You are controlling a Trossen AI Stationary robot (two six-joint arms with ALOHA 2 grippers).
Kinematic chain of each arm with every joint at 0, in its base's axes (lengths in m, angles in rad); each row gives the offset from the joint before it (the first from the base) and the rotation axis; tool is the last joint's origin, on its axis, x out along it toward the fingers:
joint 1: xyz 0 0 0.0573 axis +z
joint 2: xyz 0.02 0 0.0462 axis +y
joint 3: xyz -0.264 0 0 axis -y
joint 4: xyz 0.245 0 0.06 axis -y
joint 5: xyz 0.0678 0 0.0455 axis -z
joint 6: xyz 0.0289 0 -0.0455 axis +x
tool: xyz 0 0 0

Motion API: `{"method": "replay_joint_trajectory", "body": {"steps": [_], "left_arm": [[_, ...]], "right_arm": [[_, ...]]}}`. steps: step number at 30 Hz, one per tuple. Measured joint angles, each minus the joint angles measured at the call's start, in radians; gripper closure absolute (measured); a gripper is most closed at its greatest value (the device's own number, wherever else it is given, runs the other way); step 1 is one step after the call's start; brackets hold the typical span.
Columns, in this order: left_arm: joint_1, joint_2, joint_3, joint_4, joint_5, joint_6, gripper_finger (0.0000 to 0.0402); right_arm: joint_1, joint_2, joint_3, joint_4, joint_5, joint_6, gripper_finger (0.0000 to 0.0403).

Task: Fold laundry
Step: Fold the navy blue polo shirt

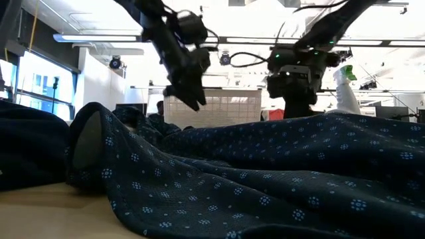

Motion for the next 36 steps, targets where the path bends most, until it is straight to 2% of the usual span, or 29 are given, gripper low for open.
{"method": "replay_joint_trajectory", "body": {"steps": [5, 9, 14, 17, 20, 25, 29, 32, 34, 36], "left_arm": [[0.033, 0.103, 0.0, 0.031, 0.029, -0.094, 0.0237], [0.057, 0.164, -0.001, 0.019, 0.068, -0.148, 0.0221], [0.07, 0.217, 0.0, 0.027, 0.176, -0.138, 0.0217], [0.068, 0.245, -0.001, 0.024, 0.2, -0.085, 0.0243], [0.061, 0.25, -0.001, 0.032, 0.192, -0.038, 0.0296], [0.055, 0.251, -0.001, 0.033, 0.186, -0.029, 0.0388], [0.055, 0.251, -0.001, 0.033, 0.184, -0.028, 0.0385], [0.055, 0.251, -0.001, 0.033, 0.183, -0.019, 0.0383], [0.055, 0.247, -0.001, 0.029, 0.175, 0.0, 0.0393], [0.053, 0.231, -0.001, 0.022, 0.144, 0.026, 0.0397]], "right_arm": [[0.012, -0.096, -0.08, 0.086, 0.001, 0.099, 0.0338], [0.012, -0.128, -0.092, 0.111, 0.005, 0.125, 0.0341], [0.012, -0.126, -0.093, 0.138, 0.09, 0.151, 0.0341], [0.012, -0.124, -0.094, 0.142, 0.193, 0.196, 0.0341], [-0.004, -0.124, -0.094, 0.163, 0.243, 0.221, 0.0338], [-0.042, -0.087, -0.094, 0.167, 0.169, 0.243, 0.0306], [-0.05, 0.004, -0.094, 0.191, 0.076, 0.213, 0.0266], [-0.044, 0.064, -0.094, 0.242, -0.017, 0.158, 0.025], [-0.028, 0.094, -0.094, 0.258, -0.044, 0.12, 0.0254], [-0.009, 0.111, -0.094, 0.255, -0.014, 0.086, 0.0277]]}}
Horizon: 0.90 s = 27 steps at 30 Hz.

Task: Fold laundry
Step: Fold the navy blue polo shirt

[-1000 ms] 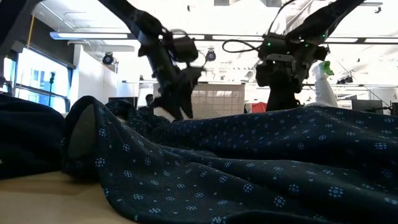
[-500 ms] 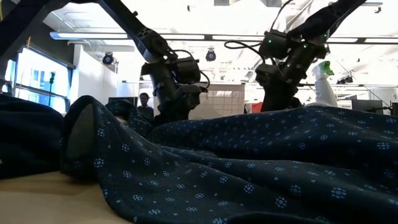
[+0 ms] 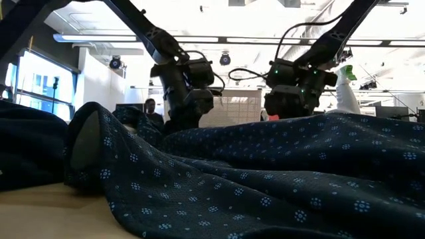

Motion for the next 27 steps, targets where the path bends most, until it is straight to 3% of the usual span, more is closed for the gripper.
{"method": "replay_joint_trajectory", "body": {"steps": [5, 14, 19, 23, 27], "left_arm": [[-0.012, -0.108, 0.0, -0.036, -0.158, 0.087, 0.0399], [-0.025, -0.437, 0.016, -0.037, -0.486, 0.259, 0.0401], [-0.061, -0.585, 0.024, 0.05, -0.641, 0.324, 0.0401], [-0.053, -0.605, 0.007, 0.133, -0.745, 0.369, 0.0401], [-0.019, -0.562, -0.039, 0.175, -0.751, 0.375, 0.0401]], "right_arm": [[0.03, -0.011, 0.02, -0.025, 0.16, -0.034, 0.0386], [0.046, -0.237, 0.332, -0.273, 0.534, -0.077, 0.0396], [0.076, -0.314, 0.513, -0.323, 0.722, -0.096, 0.0399], [0.056, -0.298, 0.542, -0.325, 0.816, -0.105, 0.0399], [0.029, -0.232, 0.542, -0.353, 0.821, -0.107, 0.0401]]}}
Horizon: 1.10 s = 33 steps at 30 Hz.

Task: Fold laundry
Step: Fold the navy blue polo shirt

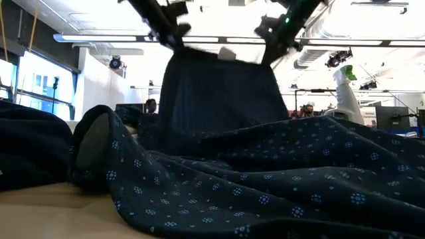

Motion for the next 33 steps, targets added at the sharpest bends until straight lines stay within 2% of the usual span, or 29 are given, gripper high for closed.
{"method": "replay_joint_trajectory", "body": {"steps": [4, 10, 12, 15, 21, 25, 28, 33], "left_arm": [[0.011, 0.063, -0.014, -0.049, 0.06, -0.019, 0.0401], [-0.034, 0.078, -0.014, -0.181, 0.101, -0.054, 0.0401], [-0.027, 0.078, -0.014, -0.204, 0.1, -0.082, 0.0401], [0.012, 0.098, -0.013, -0.207, 0.1, -0.107, 0.0401], [0.123, 0.204, -0.013, -0.116, 0.094, -0.148, 0.0401], [0.17, 0.268, -0.013, -0.046, 0.076, -0.185, 0.0383], [0.199, 0.289, -0.013, -0.069, 0.061, -0.22, 0.0352], [0.24, 0.281, -0.013, -0.217, -0.045, -0.265, 0.0295]], "right_arm": [[0.004, 0.058, -0.001, -0.025, -0.065, -0.024, 0.04], [0.01, 0.067, -0.001, -0.071, -0.406, -0.024, 0.04], [0.0, 0.068, -0.001, -0.068, -0.45, -0.039, 0.04], [-0.04, 0.085, -0.001, -0.027, -0.409, -0.076, 0.04], [-0.148, 0.187, -0.001, 0.052, -0.169, -0.029, 0.04], [-0.187, 0.25, -0.001, 0.116, -0.159, -0.023, 0.0392], [-0.198, 0.273, -0.001, 0.11, -0.16, -0.029, 0.0367], [-0.217, 0.247, -0.001, 0.023, -0.17, 0.018, 0.0283]]}}
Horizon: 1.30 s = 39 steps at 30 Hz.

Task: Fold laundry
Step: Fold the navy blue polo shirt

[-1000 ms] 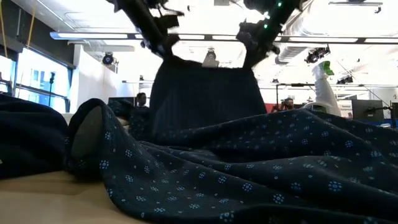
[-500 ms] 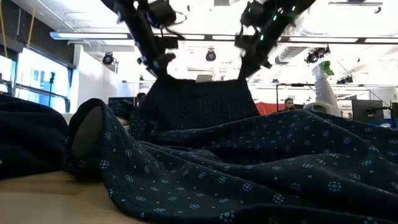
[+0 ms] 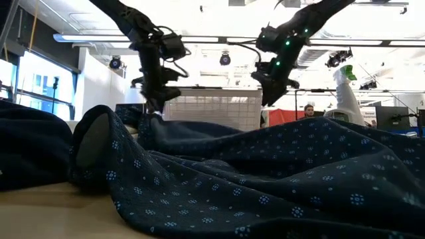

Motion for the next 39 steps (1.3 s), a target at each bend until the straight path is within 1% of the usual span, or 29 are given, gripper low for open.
{"method": "replay_joint_trajectory", "body": {"steps": [3, 6, 7, 9, 12, 17, 19, 23, 25, 27, 29, 31, 32, 34, 36, 39], "left_arm": [[0.025, -0.016, 0.0, -0.087, -0.014, -0.008, 0.0272], [0.047, -0.03, 0.0, -0.145, 0.001, -0.033, 0.0258], [0.05, -0.037, 0.0, -0.149, 0.011, -0.039, 0.0256], [0.053, -0.048, 0.0, -0.148, 0.052, -0.045, 0.0254], [0.046, -0.058, 0.0, -0.131, 0.119, -0.045, 0.0253], [0.005, -0.063, 0.0, -0.12, 0.224, -0.062, 0.0254], [-0.021, -0.063, 0.0, -0.102, 0.272, -0.06, 0.0255], [-0.091, -0.063, 0.0, -0.041, 0.351, -0.035, 0.0255], [-0.126, -0.064, 0.0, 0.01, 0.375, -0.034, 0.0255], [-0.161, -0.064, 0.0, 0.077, 0.394, -0.034, 0.0255], [-0.194, -0.064, 0.0, 0.153, 0.406, -0.034, 0.0255], [-0.221, -0.064, 0.0, 0.227, 0.418, -0.045, 0.0255], [-0.23, -0.063, 0.004, 0.255, 0.431, -0.051, 0.0255], [-0.248, -0.063, 0.017, 0.303, 0.446, -0.051, 0.0255], [-0.26, -0.059, 0.028, 0.338, 0.45, -0.052, 0.0255], [-0.264, -0.04, 0.04, 0.339, 0.45, -0.077, 0.0255]], "right_arm": [[-0.017, -0.033, 0.0, -0.112, -0.038, 0.043, 0.0234], [-0.032, -0.035, 0.0, -0.263, -0.121, 0.106, 0.0206], [-0.034, -0.031, -0.001, -0.308, -0.151, 0.117, 0.0201], [-0.02, -0.031, -0.024, -0.338, -0.182, 0.143, 0.0198], [0.023, -0.028, -0.105, -0.337, -0.191, 0.166, 0.0204], [0.065, -0.027, -0.277, -0.312, -0.095, 0.224, 0.0225], [0.072, -0.028, -0.34, -0.279, -0.077, 0.246, 0.0235], [0.072, -0.028, -0.453, -0.159, -0.069, 0.284, 0.0257], [0.072, -0.034, -0.495, -0.084, -0.081, 0.299, 0.0269], [0.072, -0.035, -0.521, -0.04, -0.104, 0.299, 0.029], [0.079, -0.036, -0.529, -0.015, -0.111, 0.296, 0.0326], [0.088, -0.05, -0.521, -0.017, -0.107, 0.279, 0.0374], [0.094, -0.061, -0.513, -0.029, -0.099, 0.271, 0.0388], [0.112, -0.103, -0.491, -0.078, -0.057, 0.285, 0.039], [0.136, -0.181, -0.441, -0.125, 0.001, 0.291, 0.0391], [0.185, -0.294, -0.364, -0.217, 0.074, 0.276, 0.0399]]}}
